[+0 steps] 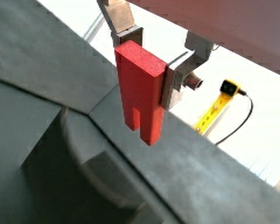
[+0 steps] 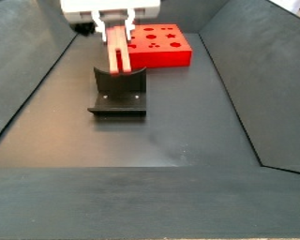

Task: Pick up the double-square object. Move up. Place the double-square object on the fixture. Regrasp the double-square object. Move to above the board. Insert the double-square object.
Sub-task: Move to above the board.

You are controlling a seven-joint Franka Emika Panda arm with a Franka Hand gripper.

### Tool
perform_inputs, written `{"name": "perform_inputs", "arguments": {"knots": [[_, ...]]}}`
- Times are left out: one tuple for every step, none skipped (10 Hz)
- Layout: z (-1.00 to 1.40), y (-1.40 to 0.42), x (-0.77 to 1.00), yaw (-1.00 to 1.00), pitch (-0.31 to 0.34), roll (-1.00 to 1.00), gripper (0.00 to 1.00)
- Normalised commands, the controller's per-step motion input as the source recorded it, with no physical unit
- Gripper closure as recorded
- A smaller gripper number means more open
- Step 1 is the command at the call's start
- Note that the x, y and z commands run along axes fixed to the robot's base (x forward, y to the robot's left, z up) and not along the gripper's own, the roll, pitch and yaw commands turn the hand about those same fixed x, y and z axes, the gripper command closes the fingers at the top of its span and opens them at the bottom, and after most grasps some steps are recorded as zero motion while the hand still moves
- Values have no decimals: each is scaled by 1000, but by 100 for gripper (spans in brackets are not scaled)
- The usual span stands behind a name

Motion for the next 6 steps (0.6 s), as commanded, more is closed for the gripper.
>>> {"name": "perform_inputs", "arguments": {"knots": [[1000,-166,54,114,-40,3,100],[1000,-164,52,93,-38,-1,100],[1000,-154,51,51,-23,-3,100],[1000,-148,53,29,-8,-8,100],[1000,-140,51,9,24,-10,100],[1000,-134,52,5,39,-14,100]]}}
